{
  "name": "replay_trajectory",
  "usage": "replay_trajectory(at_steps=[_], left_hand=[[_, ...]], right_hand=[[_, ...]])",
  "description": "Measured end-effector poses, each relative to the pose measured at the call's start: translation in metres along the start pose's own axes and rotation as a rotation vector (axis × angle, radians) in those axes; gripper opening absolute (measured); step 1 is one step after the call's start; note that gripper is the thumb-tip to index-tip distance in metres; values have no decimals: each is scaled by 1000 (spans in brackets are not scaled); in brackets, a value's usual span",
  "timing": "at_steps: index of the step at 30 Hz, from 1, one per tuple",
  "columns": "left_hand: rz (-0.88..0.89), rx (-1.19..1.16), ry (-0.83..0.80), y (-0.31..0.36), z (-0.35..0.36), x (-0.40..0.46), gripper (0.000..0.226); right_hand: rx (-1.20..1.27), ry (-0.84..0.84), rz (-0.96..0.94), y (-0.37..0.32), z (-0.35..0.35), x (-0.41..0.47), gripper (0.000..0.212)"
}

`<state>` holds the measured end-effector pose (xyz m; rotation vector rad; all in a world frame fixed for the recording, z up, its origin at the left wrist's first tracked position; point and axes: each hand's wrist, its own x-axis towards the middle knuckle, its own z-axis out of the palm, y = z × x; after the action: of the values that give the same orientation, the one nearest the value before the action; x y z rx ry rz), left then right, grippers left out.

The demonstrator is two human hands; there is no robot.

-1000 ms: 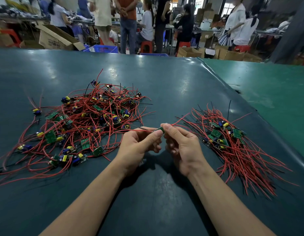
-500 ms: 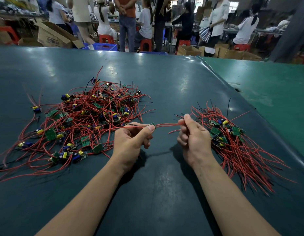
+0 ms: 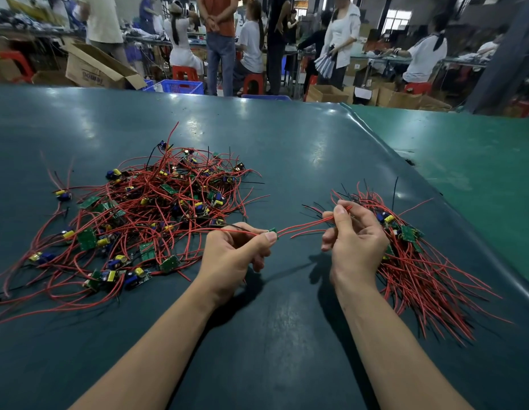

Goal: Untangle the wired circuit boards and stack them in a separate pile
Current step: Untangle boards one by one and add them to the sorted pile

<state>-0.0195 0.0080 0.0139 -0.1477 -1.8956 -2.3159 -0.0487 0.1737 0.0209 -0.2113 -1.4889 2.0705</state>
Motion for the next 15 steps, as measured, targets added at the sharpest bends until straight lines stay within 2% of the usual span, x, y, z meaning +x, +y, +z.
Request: replay_trajectory(at_steps=[11,13,15], left_hand=[[-33,-12,-48,1,-1,-1,16],[-17,-43,-19,0,-1,0,14],[16,-129,33,-1,-2,2,11]], right_hand=[[88,-23,211,-4,0,0,20],[113,-36,269,-6,1,0,22],[140,-103,350,-8,3,-1,33]])
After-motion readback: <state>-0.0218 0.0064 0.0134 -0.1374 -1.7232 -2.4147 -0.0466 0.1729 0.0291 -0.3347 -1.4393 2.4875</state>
